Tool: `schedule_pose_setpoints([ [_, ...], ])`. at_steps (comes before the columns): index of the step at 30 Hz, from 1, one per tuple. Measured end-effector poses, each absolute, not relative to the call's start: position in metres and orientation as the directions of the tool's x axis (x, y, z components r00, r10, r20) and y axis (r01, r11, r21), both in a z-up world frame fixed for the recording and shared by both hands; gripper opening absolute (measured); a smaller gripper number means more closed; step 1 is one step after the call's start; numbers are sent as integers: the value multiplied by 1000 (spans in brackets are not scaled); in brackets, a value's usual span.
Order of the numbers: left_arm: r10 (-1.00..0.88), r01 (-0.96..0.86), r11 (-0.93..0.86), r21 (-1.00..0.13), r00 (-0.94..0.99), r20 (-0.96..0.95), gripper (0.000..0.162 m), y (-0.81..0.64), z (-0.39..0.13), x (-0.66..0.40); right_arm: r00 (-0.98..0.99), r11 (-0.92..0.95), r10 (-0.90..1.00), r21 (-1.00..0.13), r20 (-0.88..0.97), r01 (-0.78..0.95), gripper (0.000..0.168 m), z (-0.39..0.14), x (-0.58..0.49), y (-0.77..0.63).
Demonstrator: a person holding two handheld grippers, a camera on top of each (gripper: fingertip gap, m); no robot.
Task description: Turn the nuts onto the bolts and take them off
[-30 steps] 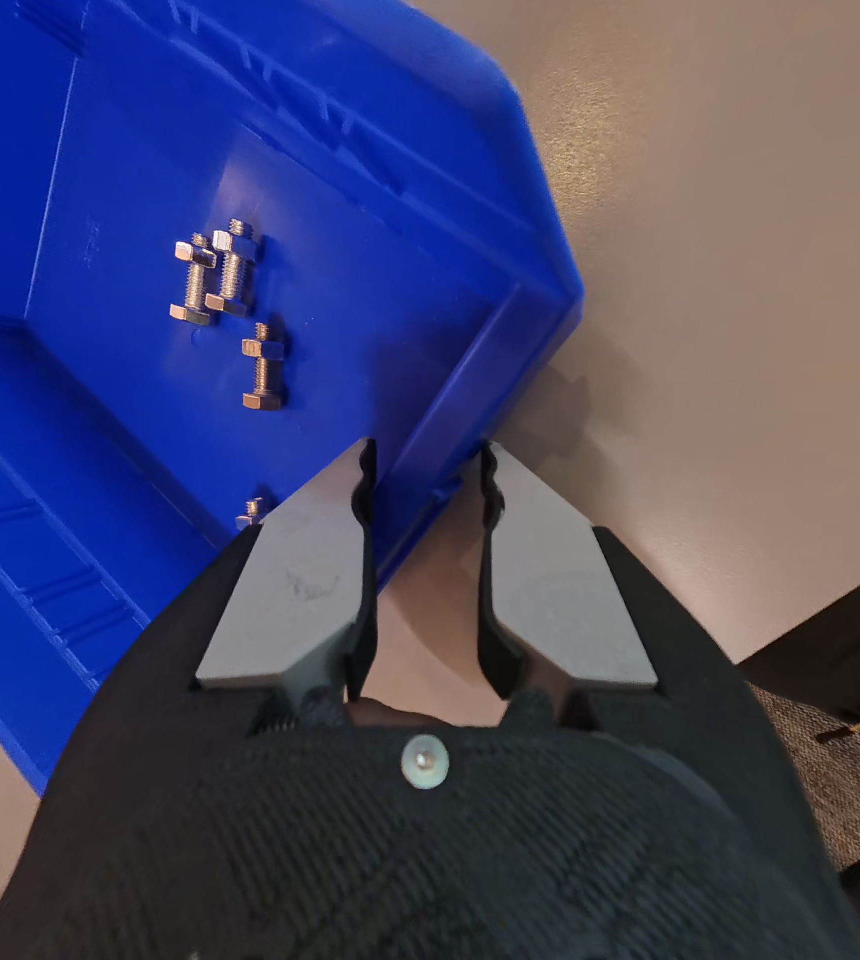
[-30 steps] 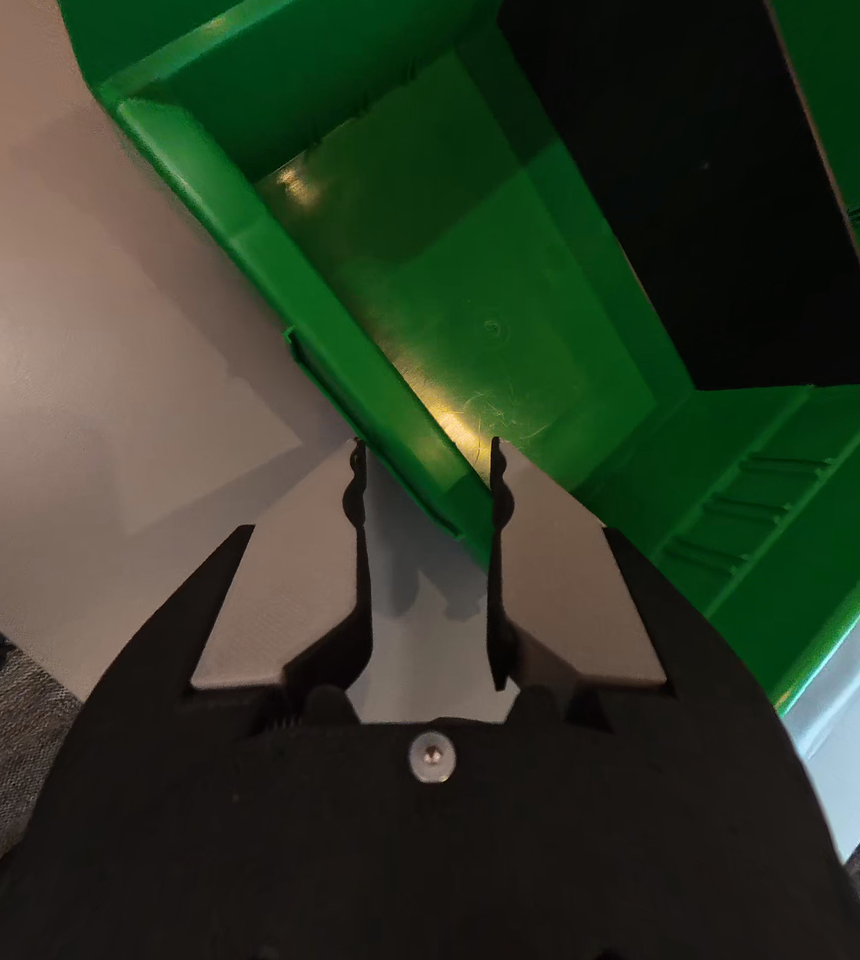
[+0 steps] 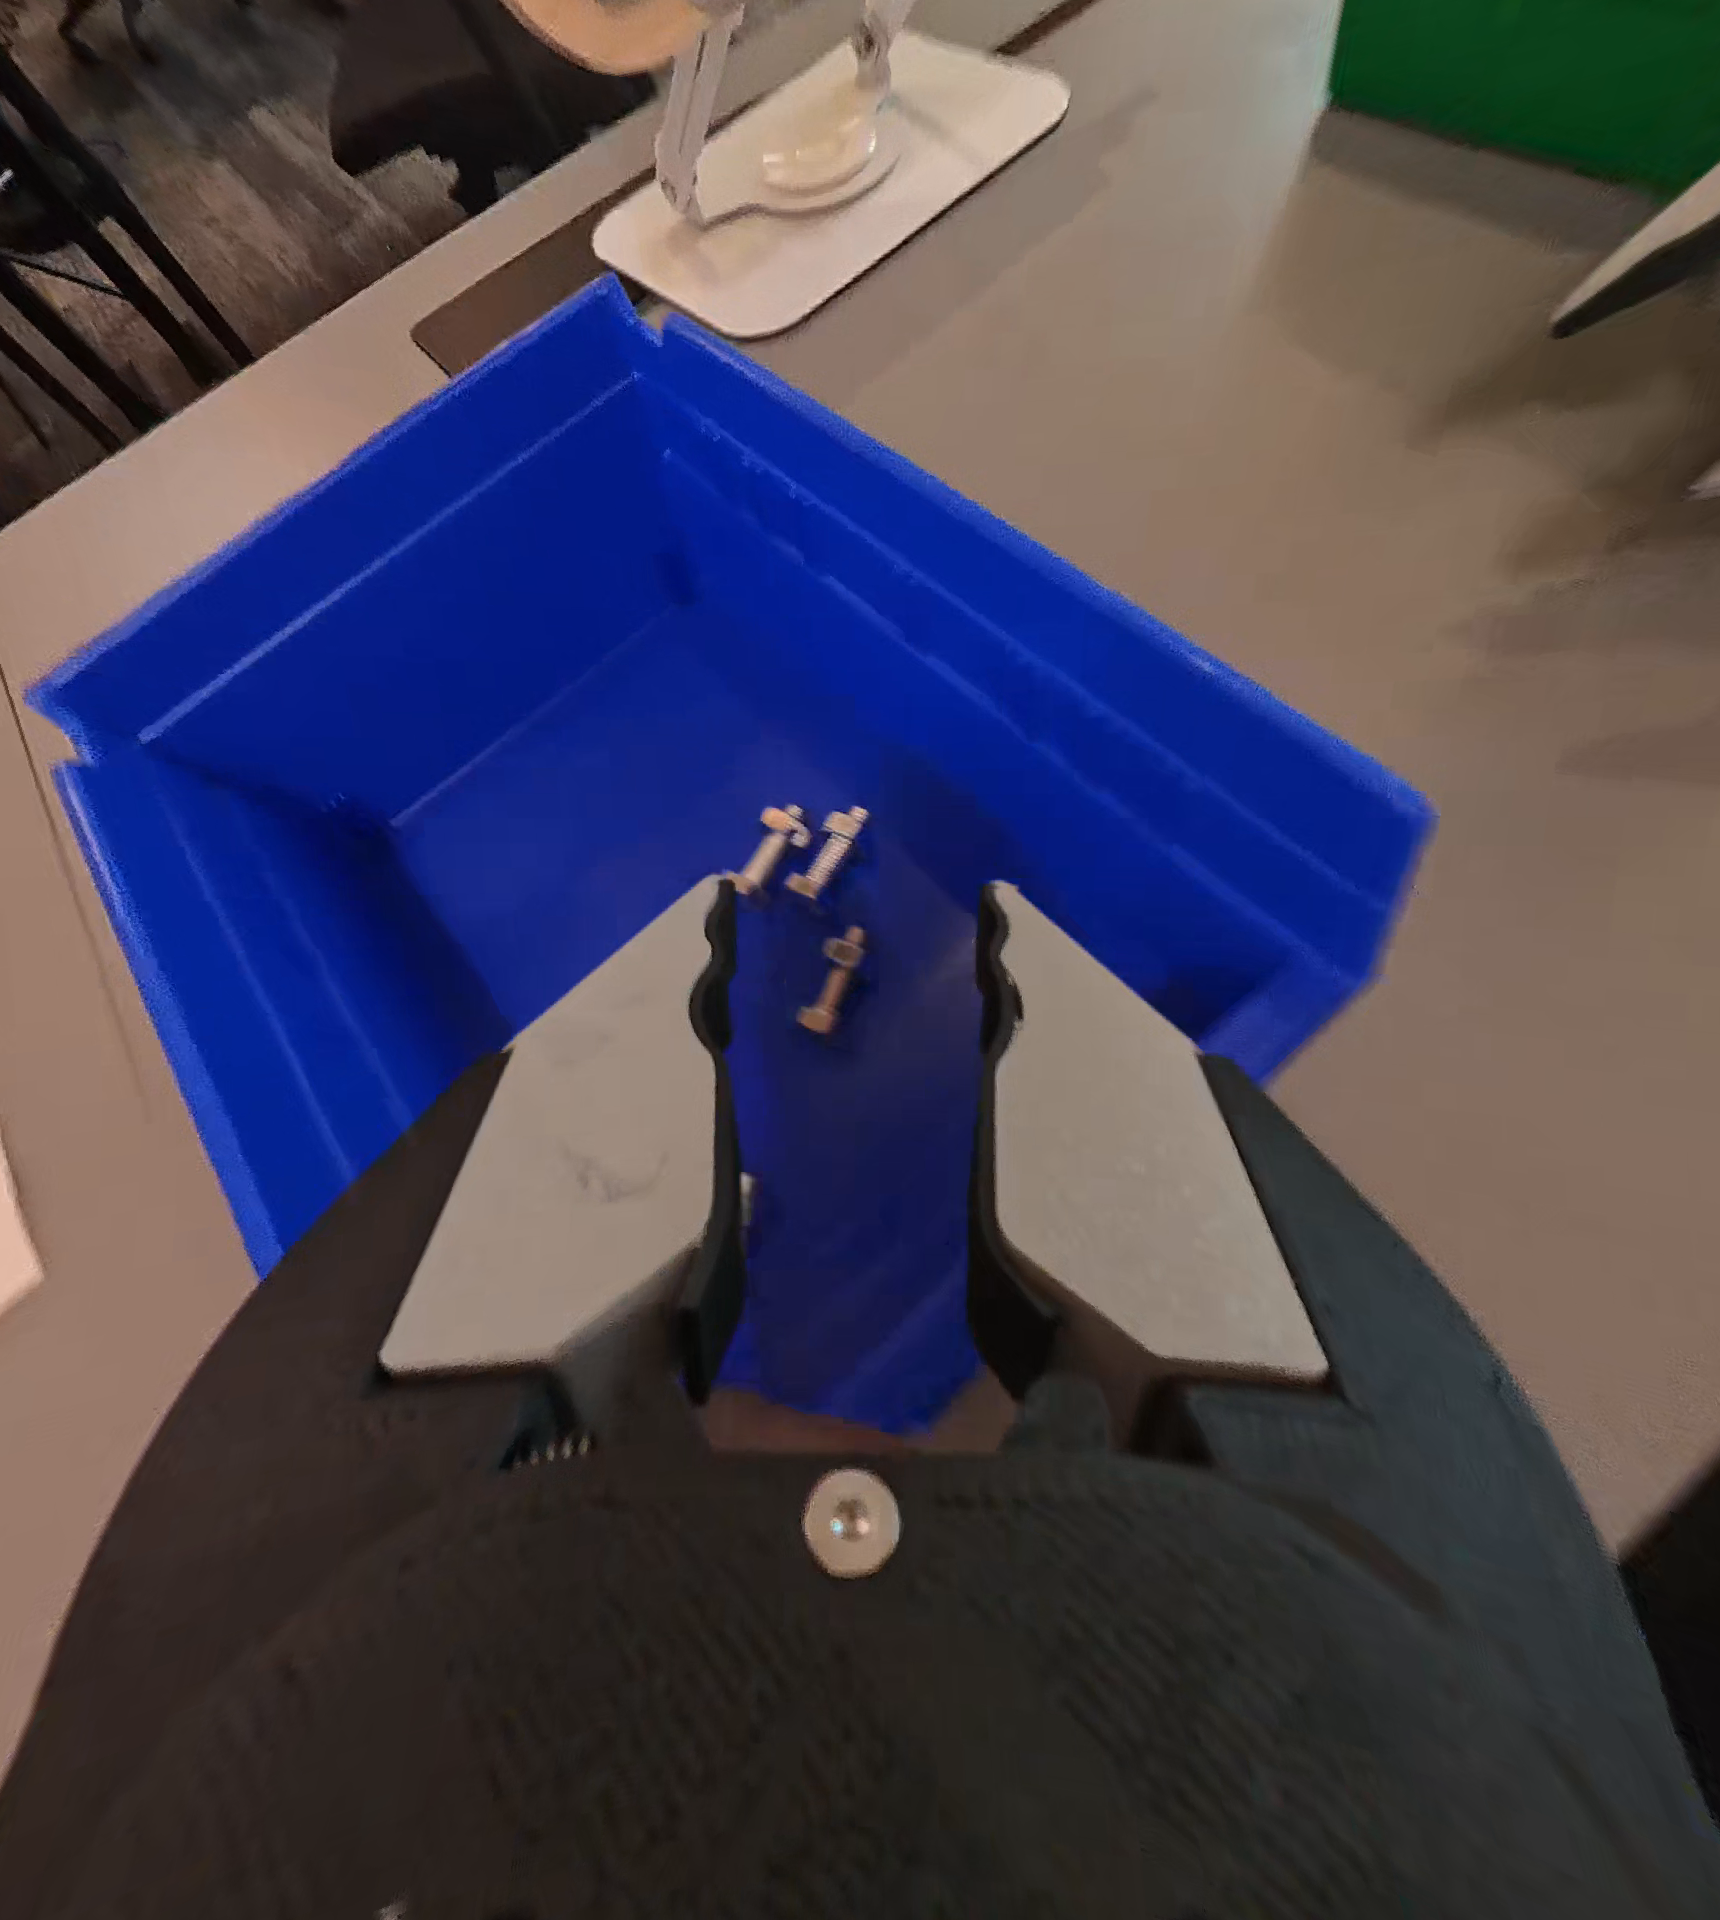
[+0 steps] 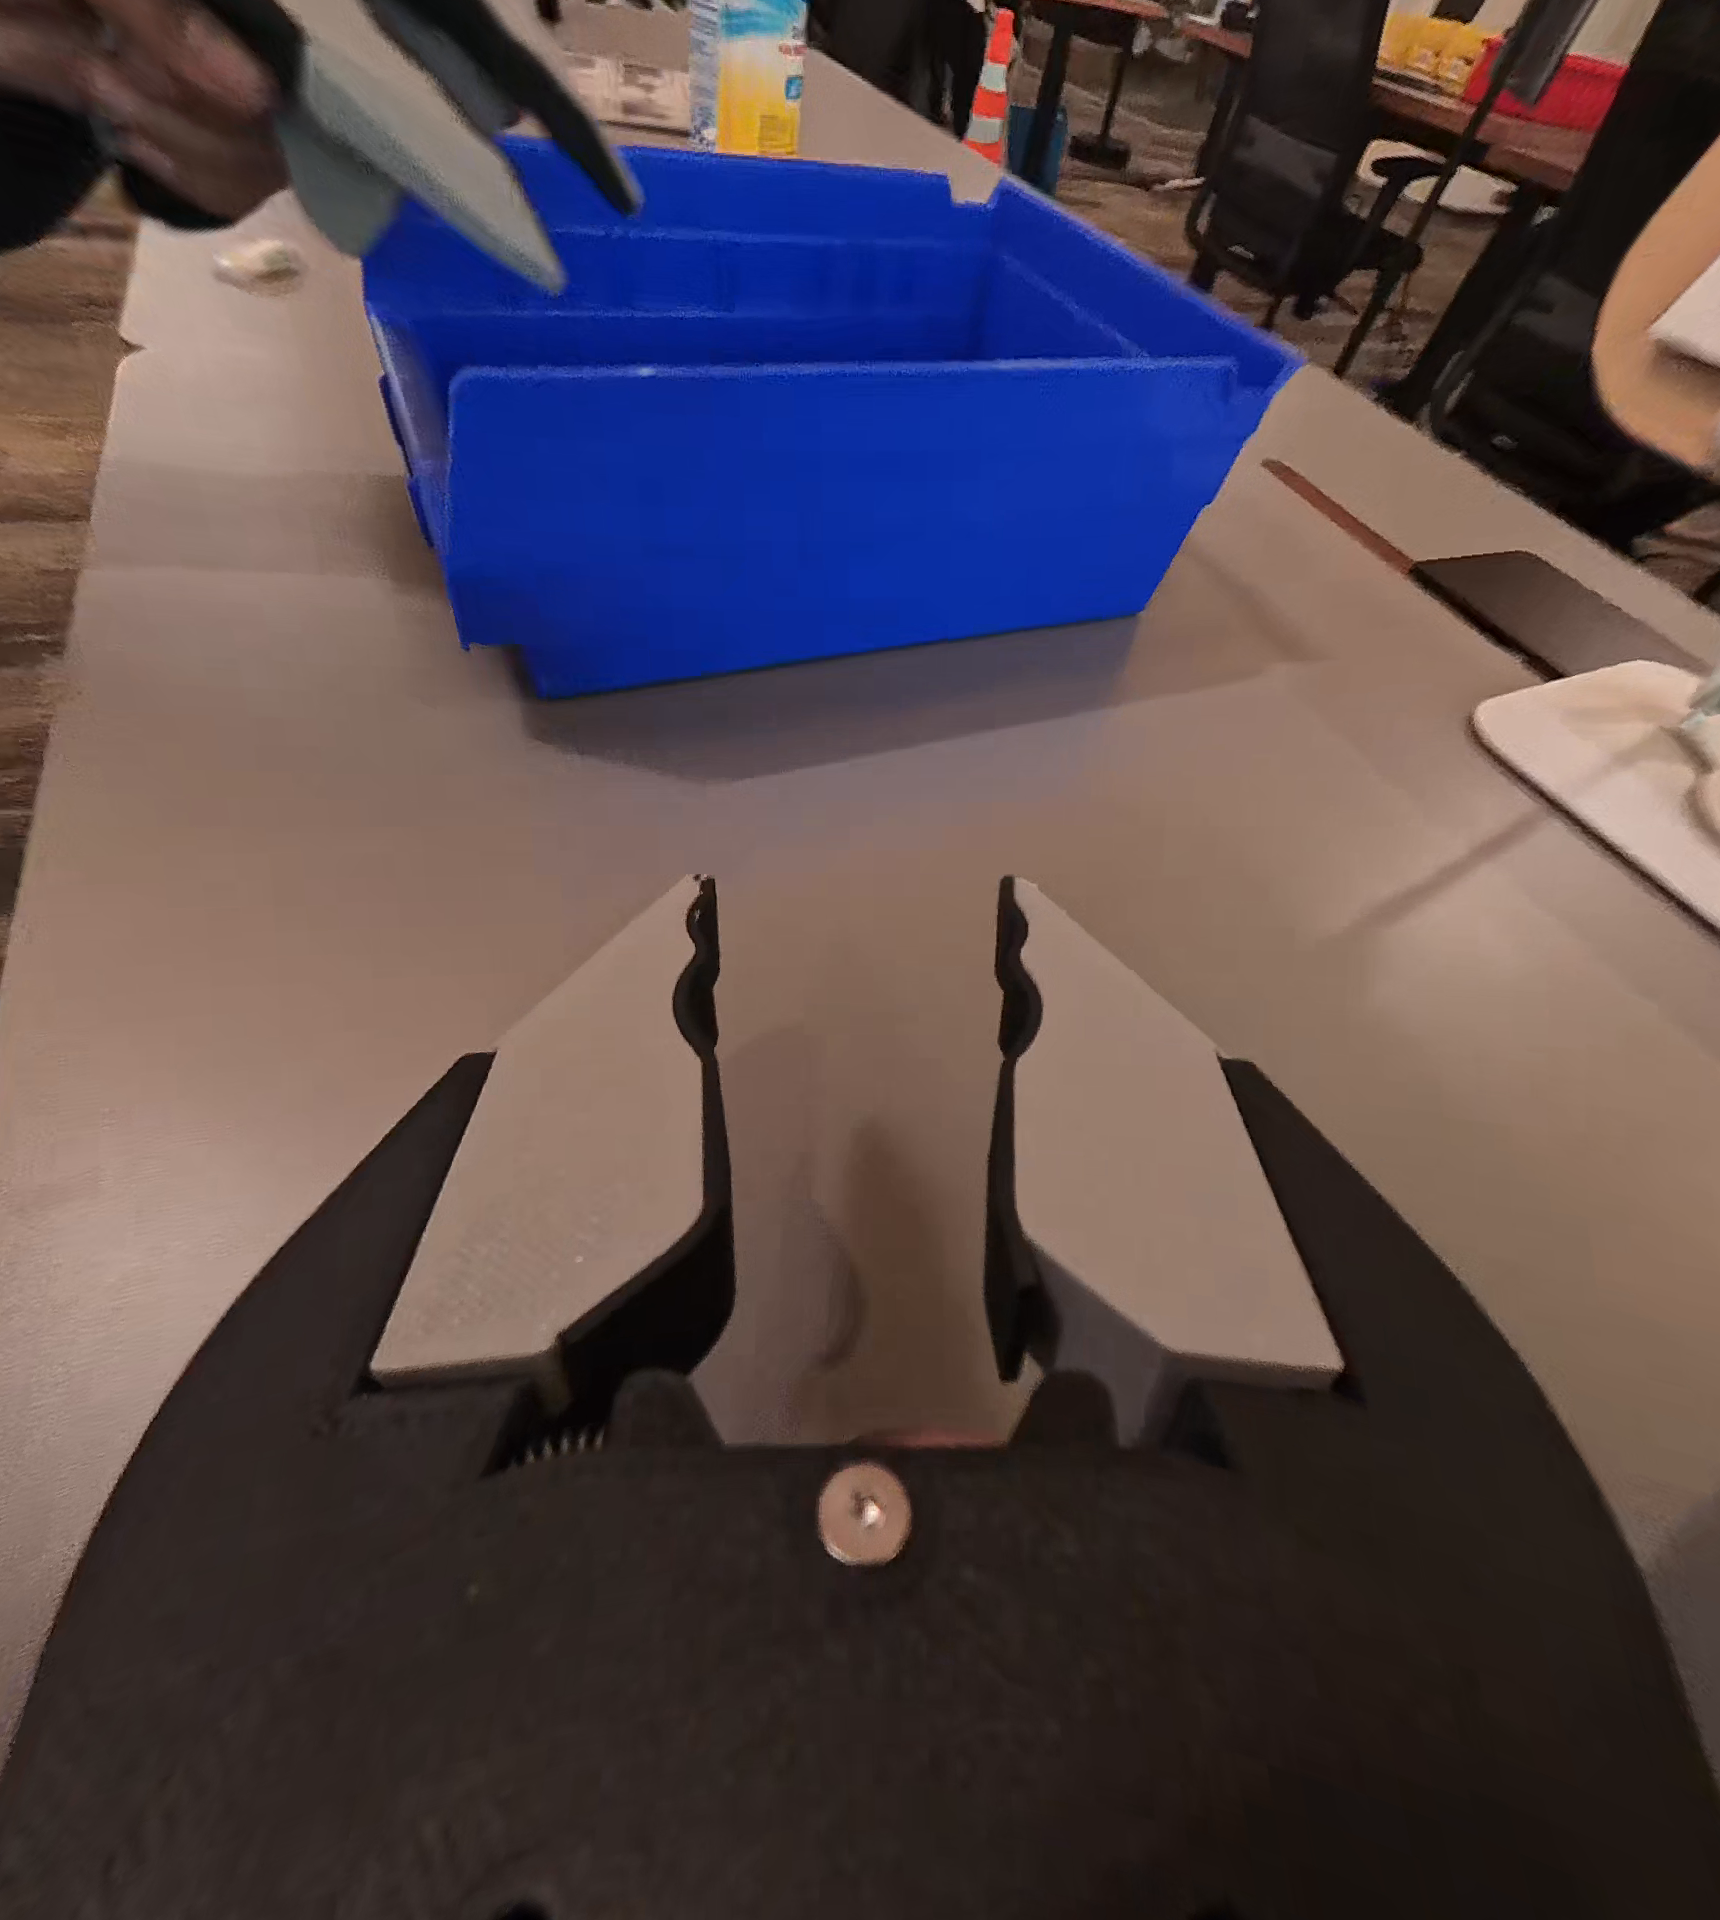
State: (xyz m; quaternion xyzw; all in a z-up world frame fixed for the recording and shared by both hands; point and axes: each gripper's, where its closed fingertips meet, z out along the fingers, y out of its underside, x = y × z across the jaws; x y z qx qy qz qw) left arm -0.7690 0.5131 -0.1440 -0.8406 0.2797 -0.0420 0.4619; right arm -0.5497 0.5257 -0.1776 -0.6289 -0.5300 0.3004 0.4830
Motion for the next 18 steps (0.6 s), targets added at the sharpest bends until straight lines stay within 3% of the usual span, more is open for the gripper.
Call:
schedule_pose_setpoints([
  [8, -728, -711, -519, -475, 659, -191, 35, 581, -207, -781, 202, -34, 978, -929, 44, 368, 51, -190, -544, 519],
  [14, -752, -742, -557, -373, 641, -153, 27, 591, -238, -785, 205, -74, 979, -940, -5, 333, 51, -184, -543, 514],
  [18, -763, -728, -580, -365, 643, -69, 8, 588, -246, -778, 211, -54, 977, -936, 22, 347, 47, -187, -543, 515],
])
